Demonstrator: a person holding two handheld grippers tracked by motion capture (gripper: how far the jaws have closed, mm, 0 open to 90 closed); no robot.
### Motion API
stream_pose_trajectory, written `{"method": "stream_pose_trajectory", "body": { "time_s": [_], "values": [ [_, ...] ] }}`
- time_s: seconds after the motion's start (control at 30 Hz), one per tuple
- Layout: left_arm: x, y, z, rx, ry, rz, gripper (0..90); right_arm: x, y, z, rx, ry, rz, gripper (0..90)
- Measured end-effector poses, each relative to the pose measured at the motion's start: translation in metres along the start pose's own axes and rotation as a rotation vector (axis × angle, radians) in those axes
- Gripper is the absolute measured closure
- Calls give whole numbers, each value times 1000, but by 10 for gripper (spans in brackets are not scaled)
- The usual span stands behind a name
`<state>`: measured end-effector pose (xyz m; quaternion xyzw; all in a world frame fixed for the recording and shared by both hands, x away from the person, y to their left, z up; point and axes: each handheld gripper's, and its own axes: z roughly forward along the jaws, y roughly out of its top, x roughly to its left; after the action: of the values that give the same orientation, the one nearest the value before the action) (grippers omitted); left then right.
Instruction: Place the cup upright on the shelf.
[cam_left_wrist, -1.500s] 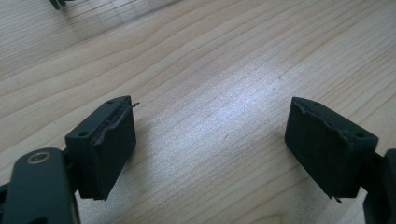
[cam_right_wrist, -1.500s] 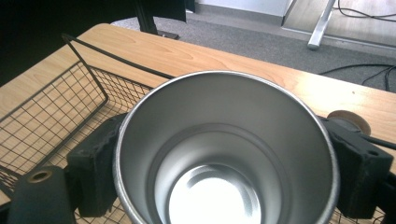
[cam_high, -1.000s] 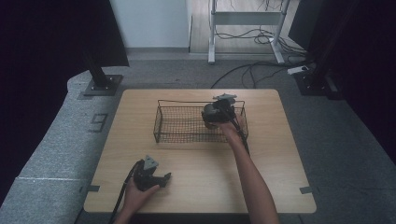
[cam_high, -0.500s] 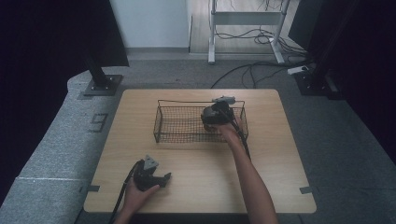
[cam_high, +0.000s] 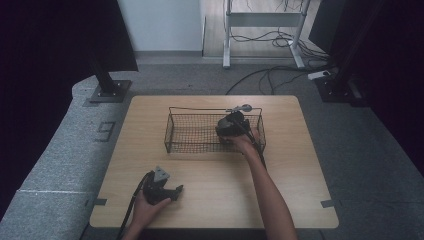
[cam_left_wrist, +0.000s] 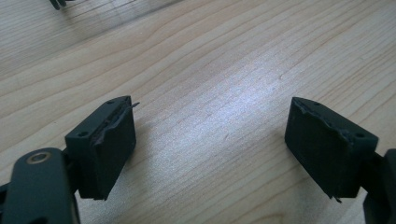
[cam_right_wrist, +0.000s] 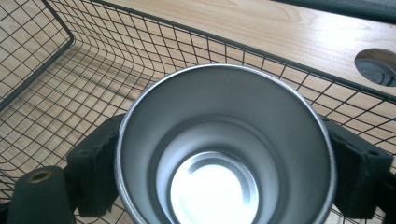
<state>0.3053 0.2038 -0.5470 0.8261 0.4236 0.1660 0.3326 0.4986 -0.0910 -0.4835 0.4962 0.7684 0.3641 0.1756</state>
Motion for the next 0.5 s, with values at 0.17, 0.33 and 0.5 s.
{"method": "stream_pose_trajectory", "body": {
  "time_s": [0.17,0.33,0.5],
  "values": [
    [0,0,0,0,0,0,164,-2,-1,0,2,-2,12,132],
    [0,0,0,0,0,-1,164,-4,-3,2,20,-3,13,131],
    [0,0,0,0,0,-1,164,-5,-4,3,36,-32,8,131]
  ]
}}
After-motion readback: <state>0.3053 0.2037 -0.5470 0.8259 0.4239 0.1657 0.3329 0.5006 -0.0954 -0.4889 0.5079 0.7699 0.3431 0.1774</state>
